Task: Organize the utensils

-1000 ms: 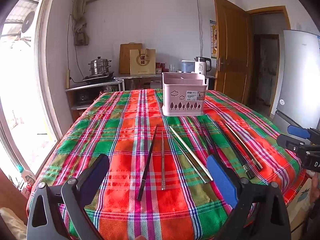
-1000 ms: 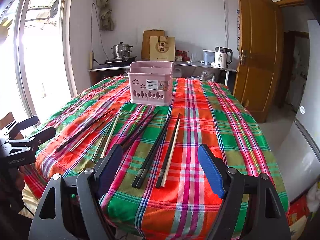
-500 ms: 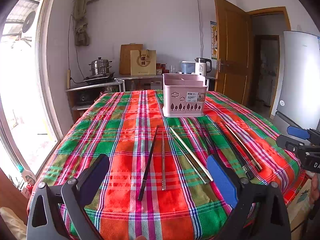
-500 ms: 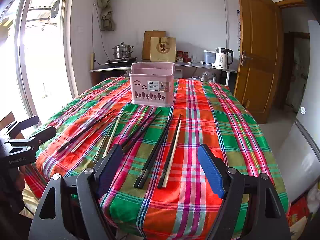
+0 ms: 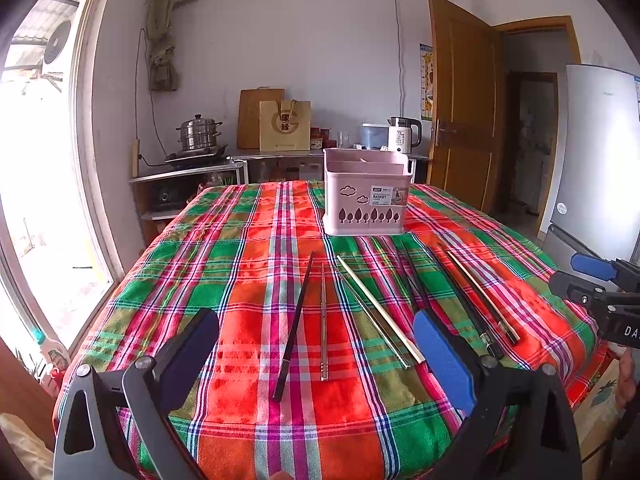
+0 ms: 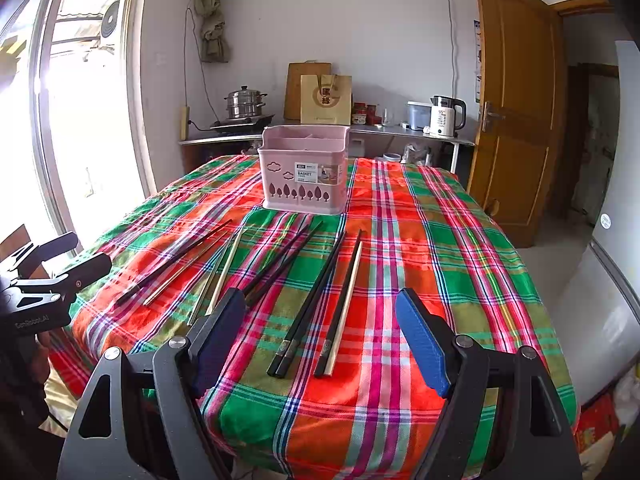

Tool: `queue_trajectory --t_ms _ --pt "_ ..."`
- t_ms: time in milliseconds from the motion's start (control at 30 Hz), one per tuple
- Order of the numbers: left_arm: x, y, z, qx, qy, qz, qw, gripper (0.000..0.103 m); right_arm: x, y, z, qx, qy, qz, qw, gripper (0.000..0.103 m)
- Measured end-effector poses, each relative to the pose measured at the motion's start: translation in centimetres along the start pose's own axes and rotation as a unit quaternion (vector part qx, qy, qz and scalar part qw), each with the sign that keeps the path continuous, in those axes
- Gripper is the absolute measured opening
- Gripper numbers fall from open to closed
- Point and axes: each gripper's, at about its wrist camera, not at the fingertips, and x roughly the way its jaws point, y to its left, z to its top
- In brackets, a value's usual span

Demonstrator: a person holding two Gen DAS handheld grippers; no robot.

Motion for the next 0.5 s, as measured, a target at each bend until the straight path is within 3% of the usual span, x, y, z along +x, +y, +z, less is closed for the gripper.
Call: queue_trajectory --t_ms 500 --pt "0.01 0.16 0.10 -0.003 0.004 -0.003 1.0000 0.099 0.04 0.00 -0.04 0.000 0.001 0.000 1.000 0.078"
